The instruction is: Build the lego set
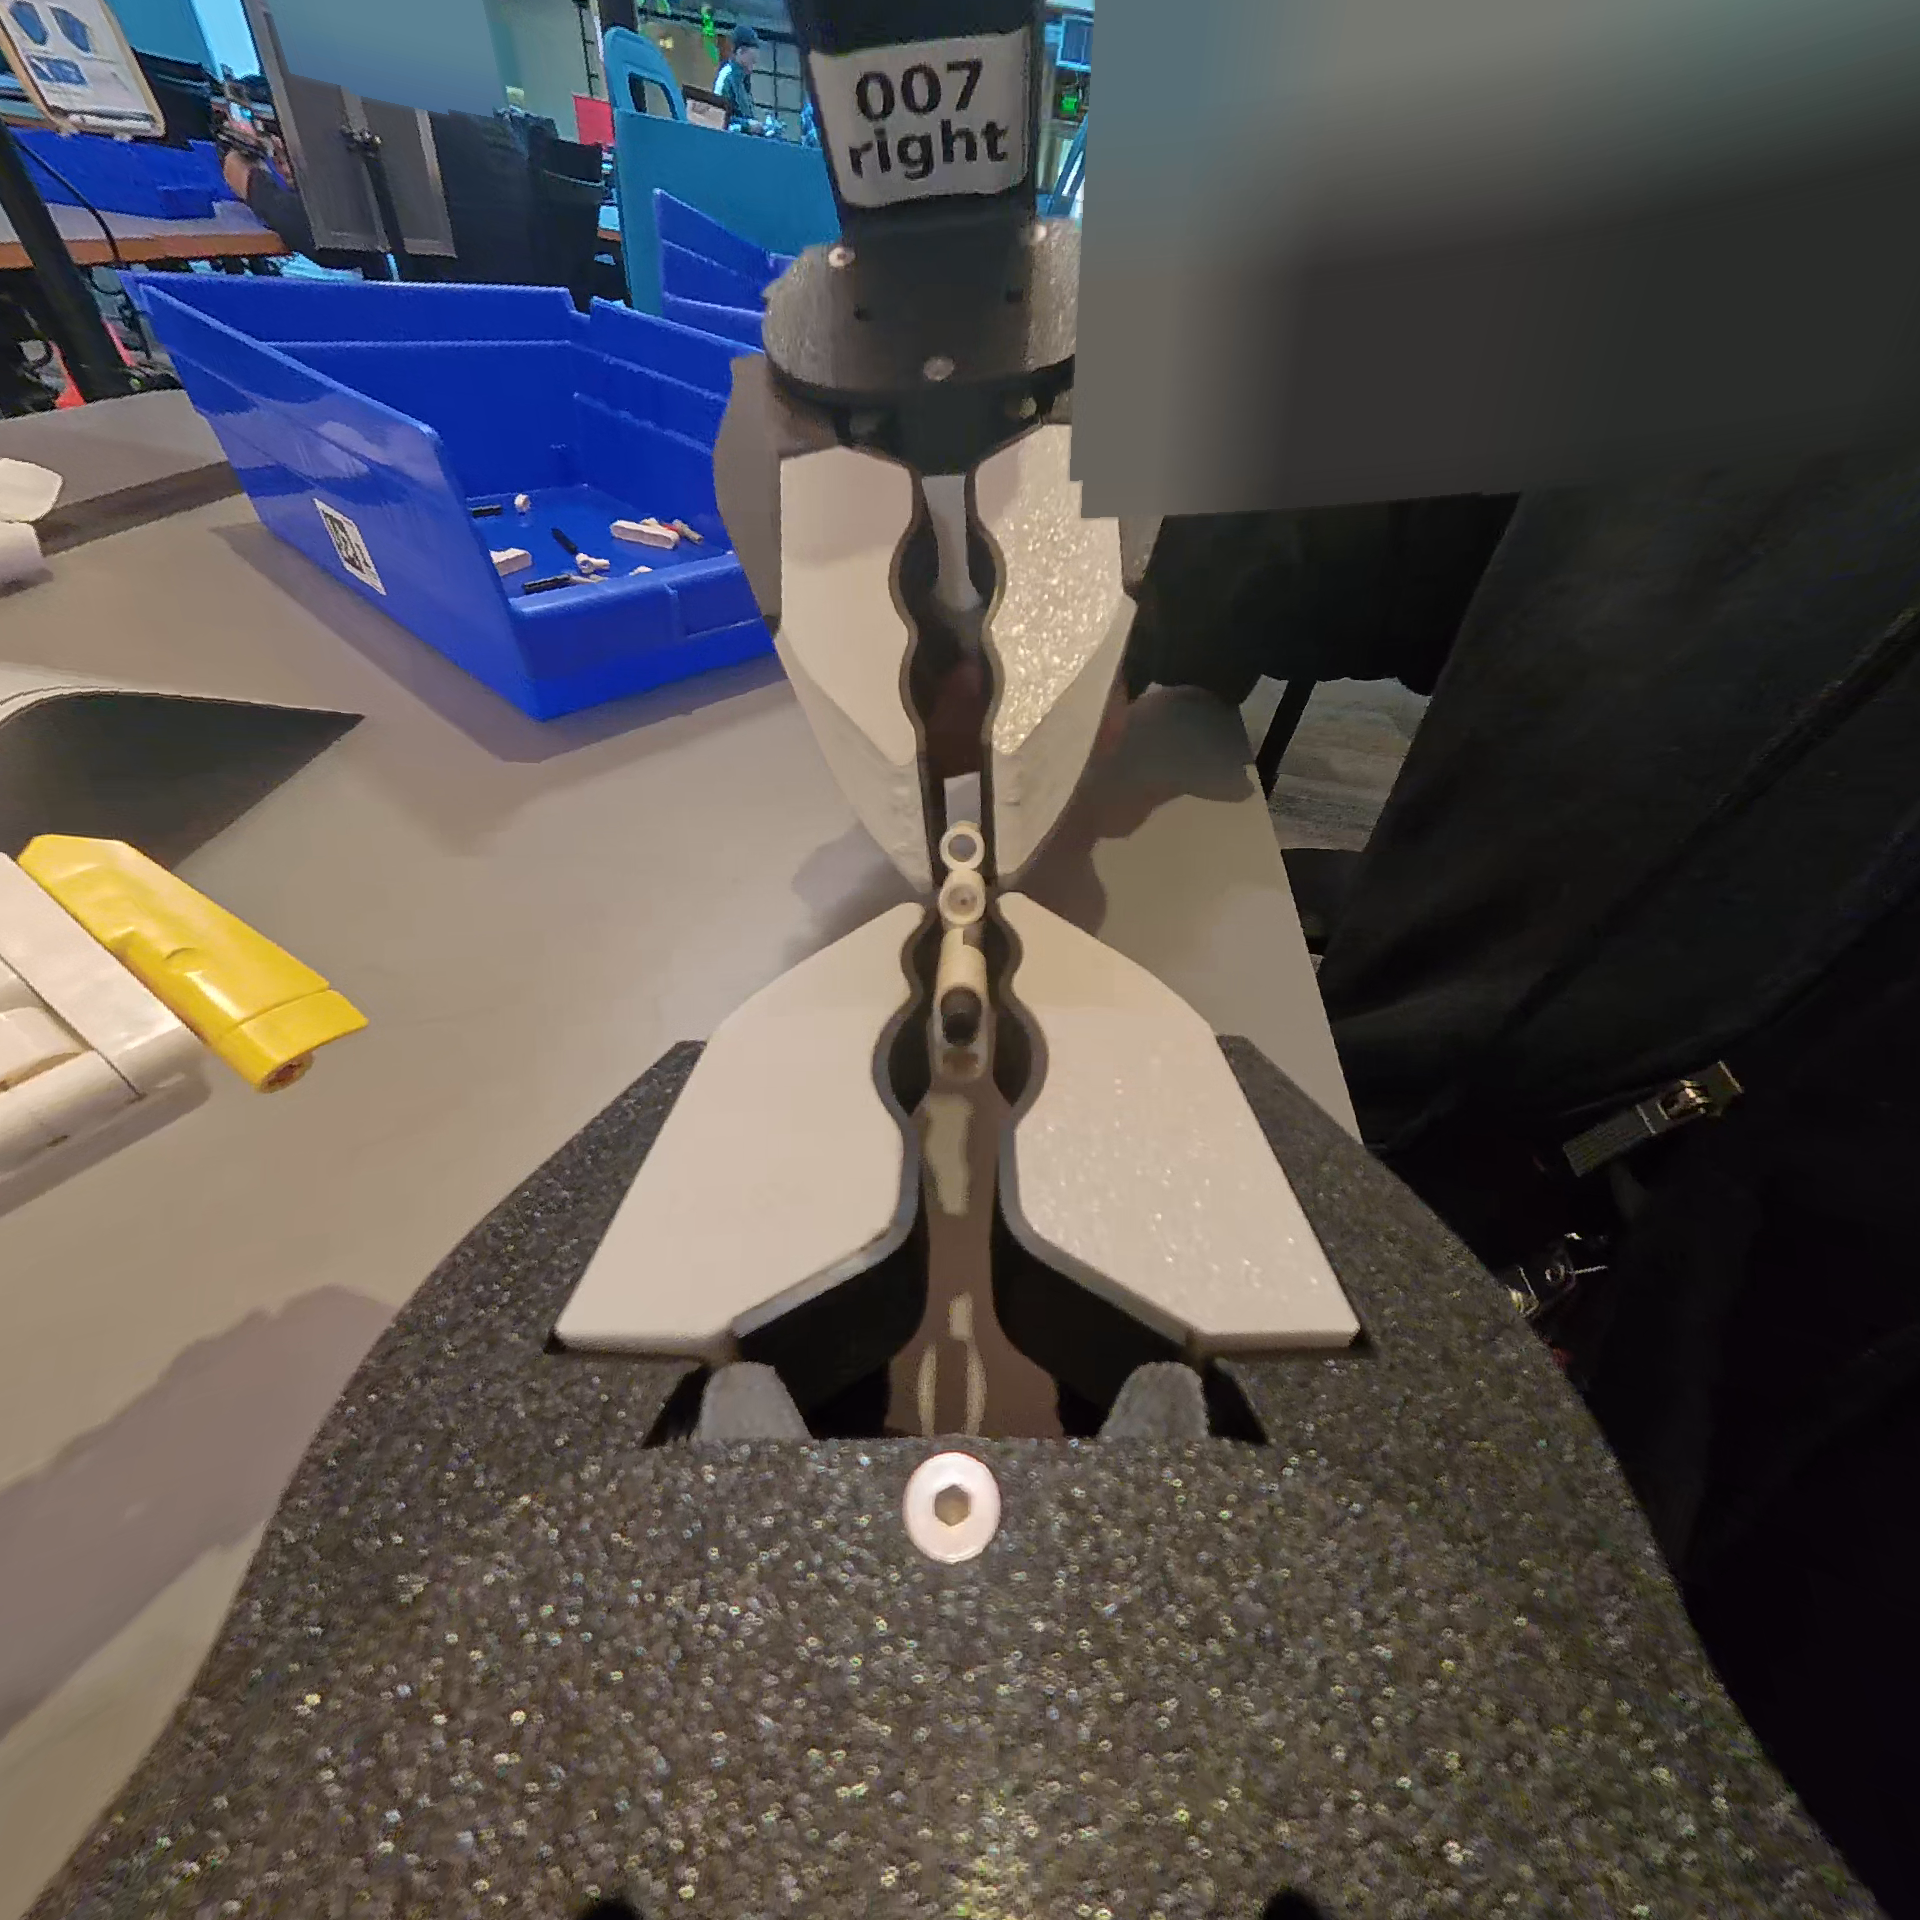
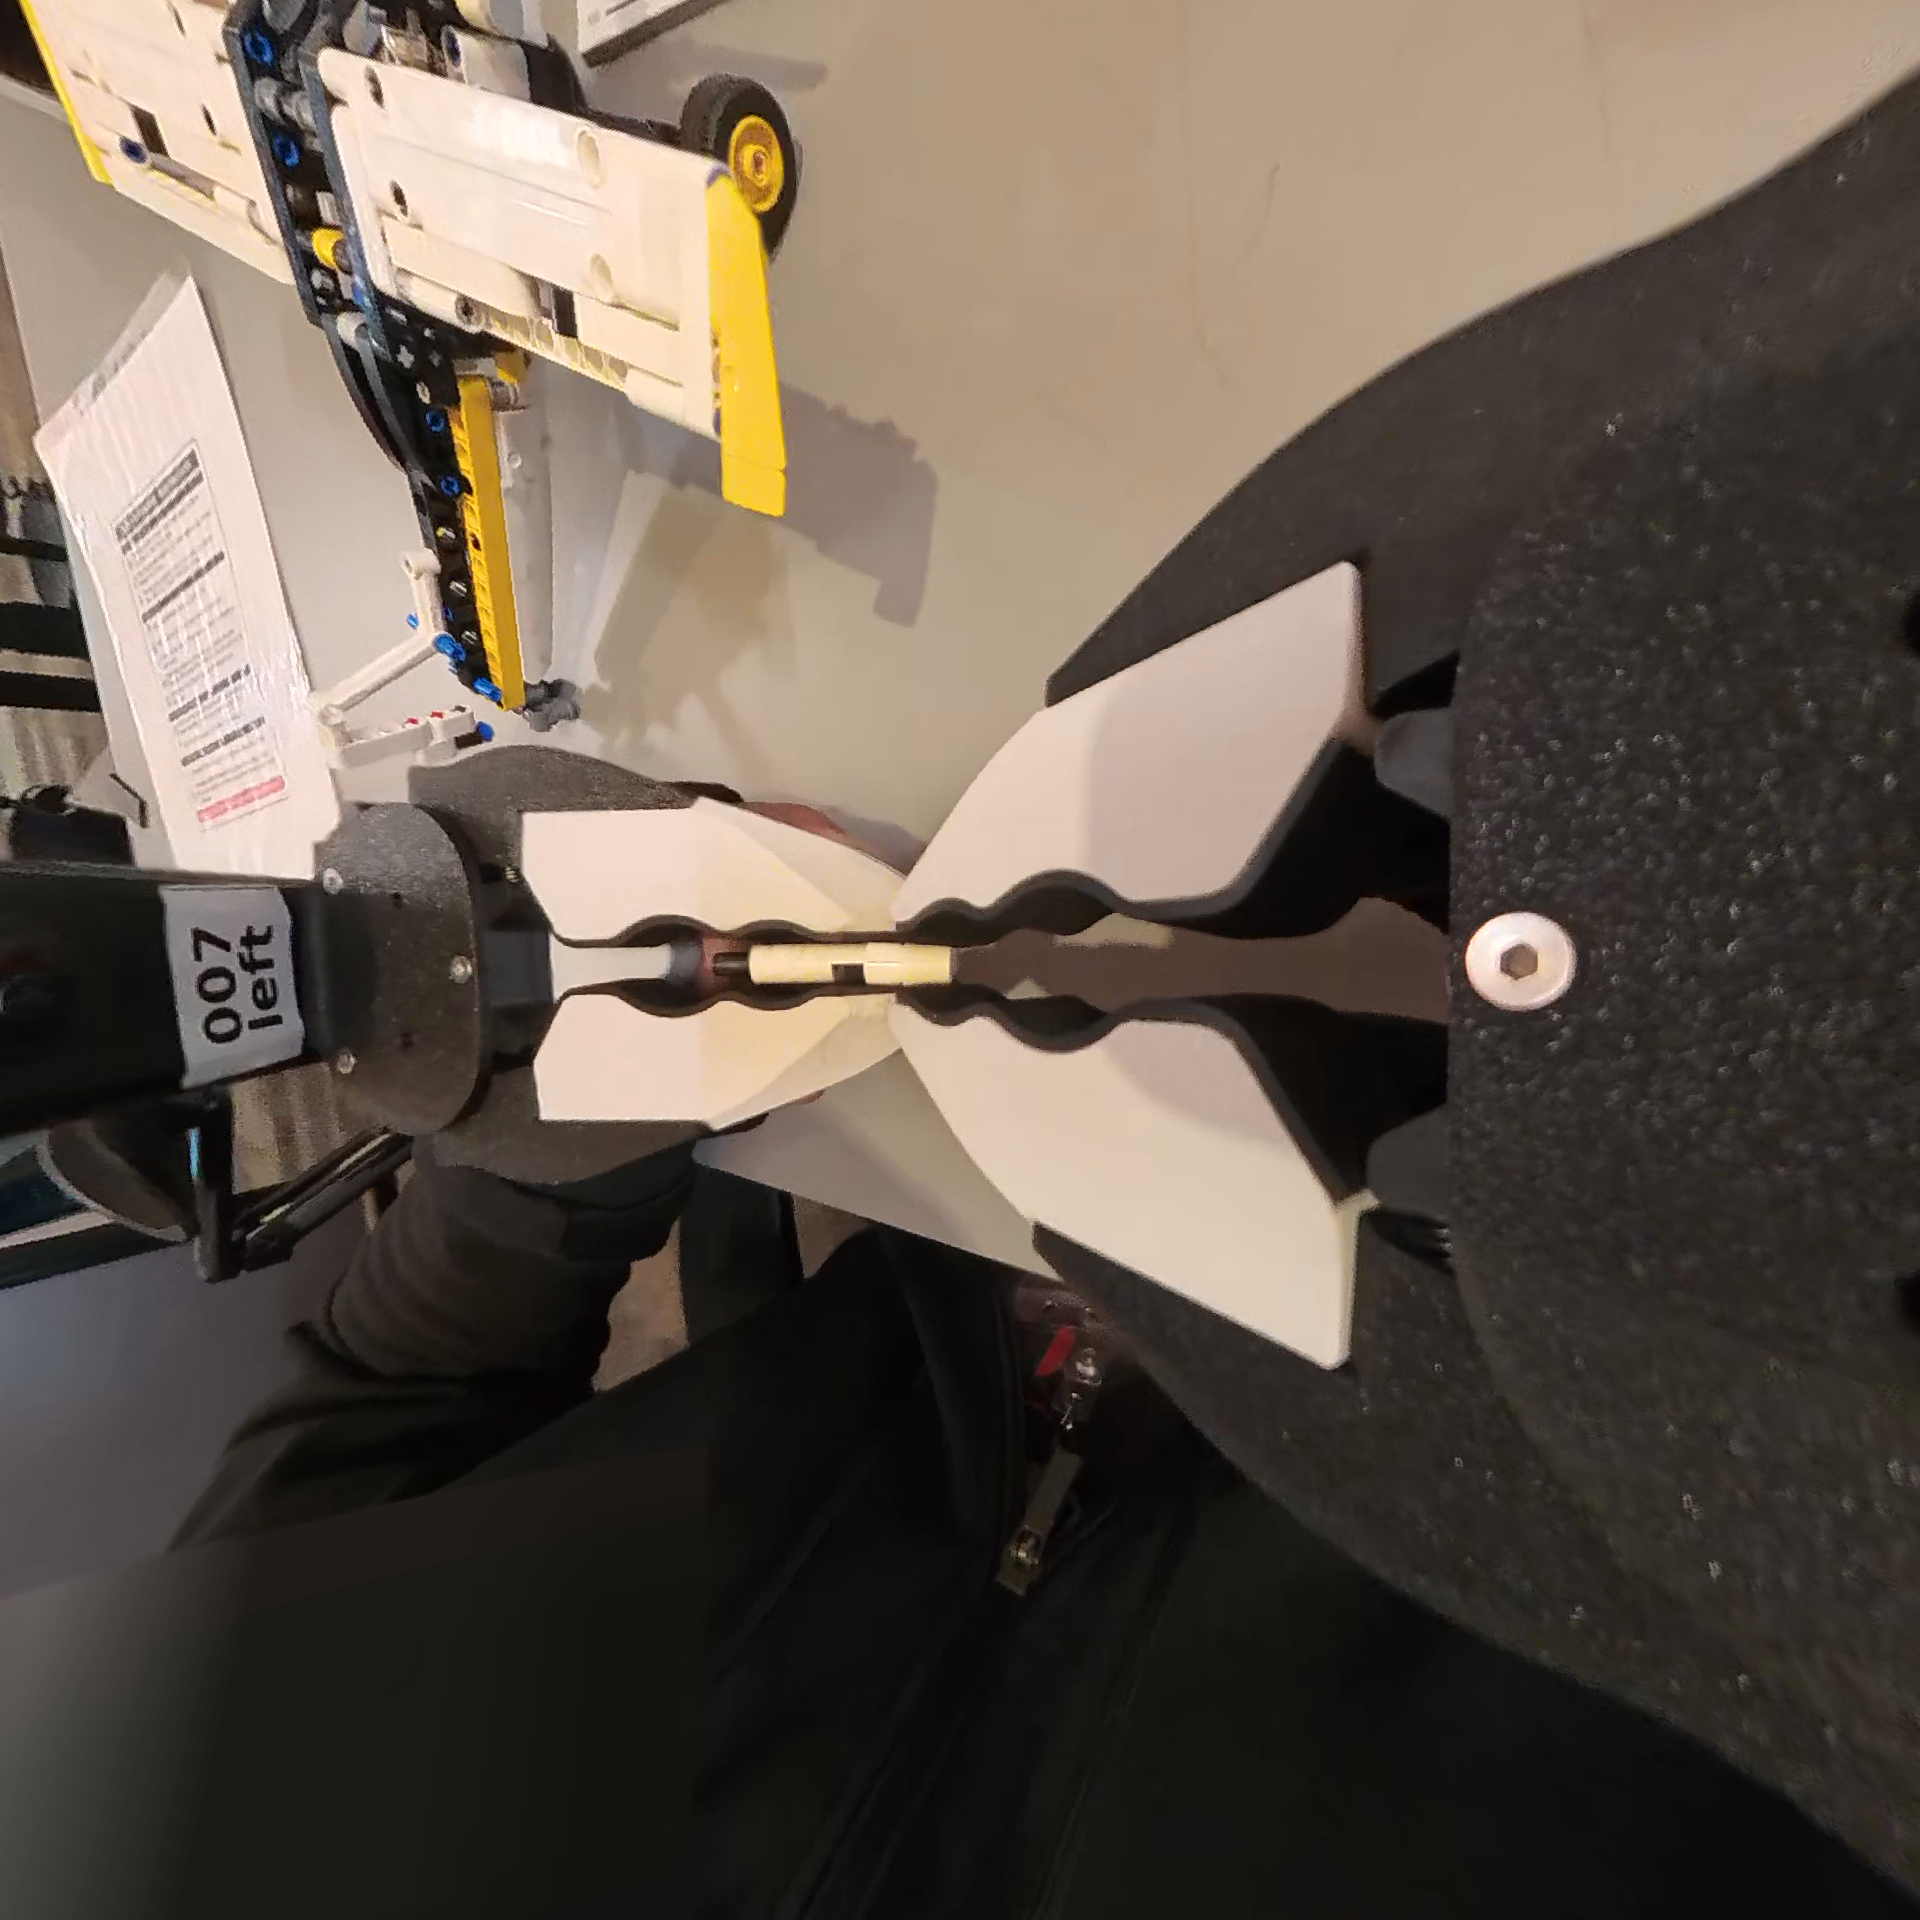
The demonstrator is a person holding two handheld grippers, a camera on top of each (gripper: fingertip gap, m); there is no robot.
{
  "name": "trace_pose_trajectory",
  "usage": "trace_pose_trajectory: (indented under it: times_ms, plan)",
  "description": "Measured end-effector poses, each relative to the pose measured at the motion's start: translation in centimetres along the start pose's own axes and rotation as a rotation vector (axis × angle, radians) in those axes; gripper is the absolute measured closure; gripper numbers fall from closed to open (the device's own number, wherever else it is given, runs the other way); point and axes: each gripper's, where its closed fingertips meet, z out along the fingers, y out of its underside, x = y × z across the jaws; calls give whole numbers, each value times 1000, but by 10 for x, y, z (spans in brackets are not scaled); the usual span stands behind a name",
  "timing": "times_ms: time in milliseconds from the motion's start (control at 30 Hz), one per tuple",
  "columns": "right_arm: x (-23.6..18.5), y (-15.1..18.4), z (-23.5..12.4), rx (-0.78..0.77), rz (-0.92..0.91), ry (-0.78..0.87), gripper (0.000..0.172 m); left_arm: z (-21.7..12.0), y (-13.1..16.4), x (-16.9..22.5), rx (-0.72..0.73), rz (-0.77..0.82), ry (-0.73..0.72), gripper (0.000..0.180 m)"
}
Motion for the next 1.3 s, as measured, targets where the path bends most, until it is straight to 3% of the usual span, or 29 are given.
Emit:
trace_pose_trajectory:
  times_ms: [600,1100,1300]
  plan:
    - [0,-6,-3,106,-10,41,164,-5,-8,0,71,-5,2,173]
    - [-1,1,-5,-236,-197,100,165,-3,-6,2,47,14,3,173]
    - [2,-2,-3,-291,-182,139,165,-6,-6,-1,51,95,-77,173]
